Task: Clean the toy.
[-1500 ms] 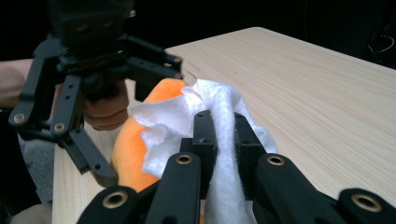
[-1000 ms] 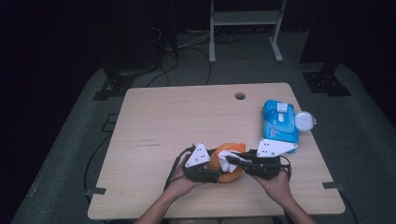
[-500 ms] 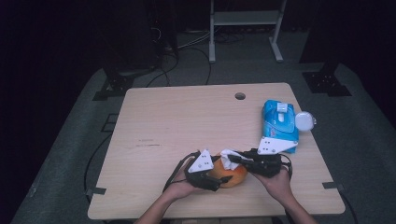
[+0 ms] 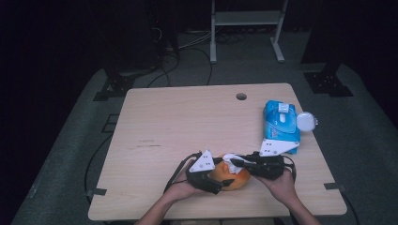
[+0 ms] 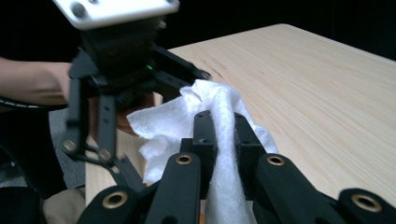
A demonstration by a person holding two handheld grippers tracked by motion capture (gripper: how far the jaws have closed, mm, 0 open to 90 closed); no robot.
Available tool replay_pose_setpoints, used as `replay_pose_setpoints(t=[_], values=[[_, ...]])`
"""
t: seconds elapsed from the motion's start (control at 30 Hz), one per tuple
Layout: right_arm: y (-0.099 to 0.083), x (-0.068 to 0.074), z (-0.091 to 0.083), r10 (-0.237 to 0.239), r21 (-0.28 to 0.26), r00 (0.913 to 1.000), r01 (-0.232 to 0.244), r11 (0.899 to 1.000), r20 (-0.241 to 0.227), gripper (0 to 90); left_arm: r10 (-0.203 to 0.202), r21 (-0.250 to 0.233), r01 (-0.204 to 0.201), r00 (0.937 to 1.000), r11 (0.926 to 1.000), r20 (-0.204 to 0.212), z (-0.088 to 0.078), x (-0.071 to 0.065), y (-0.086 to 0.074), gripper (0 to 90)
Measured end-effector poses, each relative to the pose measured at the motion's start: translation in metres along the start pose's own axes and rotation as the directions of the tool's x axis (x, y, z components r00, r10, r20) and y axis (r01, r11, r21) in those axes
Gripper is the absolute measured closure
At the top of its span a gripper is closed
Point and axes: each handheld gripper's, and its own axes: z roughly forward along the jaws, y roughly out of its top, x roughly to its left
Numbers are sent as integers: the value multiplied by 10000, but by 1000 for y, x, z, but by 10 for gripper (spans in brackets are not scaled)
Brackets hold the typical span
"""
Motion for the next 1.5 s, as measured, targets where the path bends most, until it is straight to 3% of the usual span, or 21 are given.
replay_pose_setpoints(t=[0.1,0.17,0.33,0.43,0.53,0.63,0.77,0.83,0.93,1.1,1.23,1.5], values=[[3,3,5,-272,209,9996,273,9994,-52,824,248,46,-248,9997,9997,-26,0,-4,-1,290],[1,-2,5,-114,197,9999,115,9997,-45,824,259,56,-259,9997,9996,-11,-1,-3,-1,299],[-13,-29,-4,790,395,9955,-811,9959,526,824,402,-18,-402,9992,9992,17,1,-4,-1,300],[-19,-38,-10,1155,425,9918,-1179,9921,546,824,399,-35,-398,9992,9992,36,1,-4,-1,297],[-16,-31,-9,1012,378,9939,-1029,9940,445,824,457,-23,-457,9989,9990,35,2,-4,-1,293],[-8,-18,-3,855,101,9959,-852,9963,-284,824,607,14,-607,9981,9982,37,4,-7,0,292],[-1,-6,8,426,357,9978,-408,9985,-509,824,933,162,-933,9956,9955,26,5,-11,0,293],[-2,-9,8,440,406,9983,-425,9983,-386,824,821,138,-821,9966,9965,48,4,-9,0,296],[-8,-21,3,832,382,9965,-832,9958,12,824,666,134,-667,9978,9977,71,1,-5,0,298],[-21,-41,-11,1519,206,9868,-1533,9880,557,824,-10,-28,10,9999,10000,171,-9,10,-5,298],[-26,-48,-15,1839,47,9813,-1844,9828,564,823,-248,-92,250,9994,9996,259,-12,16,-8,297],[-27,-51,-17,1911,21,9795,-1916,9815,635,823,-474,-104,477,9986,9988,237,-15,19,-10,297]])
